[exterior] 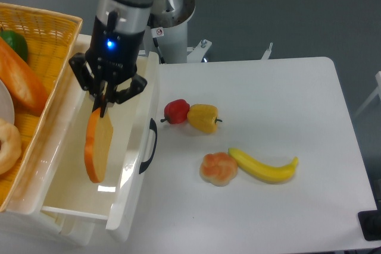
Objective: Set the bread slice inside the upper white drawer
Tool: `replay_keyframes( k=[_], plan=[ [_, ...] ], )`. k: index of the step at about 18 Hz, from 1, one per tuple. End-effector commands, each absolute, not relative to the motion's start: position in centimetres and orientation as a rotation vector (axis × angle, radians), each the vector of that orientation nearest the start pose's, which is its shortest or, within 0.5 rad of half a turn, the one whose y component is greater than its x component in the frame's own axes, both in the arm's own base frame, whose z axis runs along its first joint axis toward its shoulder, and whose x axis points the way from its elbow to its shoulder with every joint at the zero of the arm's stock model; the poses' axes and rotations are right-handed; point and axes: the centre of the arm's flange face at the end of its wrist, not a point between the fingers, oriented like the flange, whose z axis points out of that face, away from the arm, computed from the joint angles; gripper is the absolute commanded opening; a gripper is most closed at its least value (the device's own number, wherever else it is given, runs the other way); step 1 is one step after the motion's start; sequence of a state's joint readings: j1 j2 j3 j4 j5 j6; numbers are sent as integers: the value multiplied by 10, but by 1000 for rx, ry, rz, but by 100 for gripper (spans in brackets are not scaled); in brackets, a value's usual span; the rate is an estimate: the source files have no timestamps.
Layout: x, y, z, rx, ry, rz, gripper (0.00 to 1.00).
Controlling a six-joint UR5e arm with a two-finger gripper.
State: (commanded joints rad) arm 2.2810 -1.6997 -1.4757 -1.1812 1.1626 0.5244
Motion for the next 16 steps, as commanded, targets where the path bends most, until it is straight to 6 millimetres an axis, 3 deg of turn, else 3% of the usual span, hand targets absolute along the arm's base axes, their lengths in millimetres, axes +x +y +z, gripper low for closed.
replay_keyframes(
  k=[1, 6, 10, 14, 16],
  plan=[
    [-244, 545, 518, -2632, -132, -142, 100],
    [-240, 541, 505, -2677, -140, -128, 100],
    [-254, 534, 502, -2718, -173, -46, 100],
    [-319, 499, 495, -2764, -283, 78, 100],
    [-349, 479, 494, -2779, -226, 124, 100]
  ],
)
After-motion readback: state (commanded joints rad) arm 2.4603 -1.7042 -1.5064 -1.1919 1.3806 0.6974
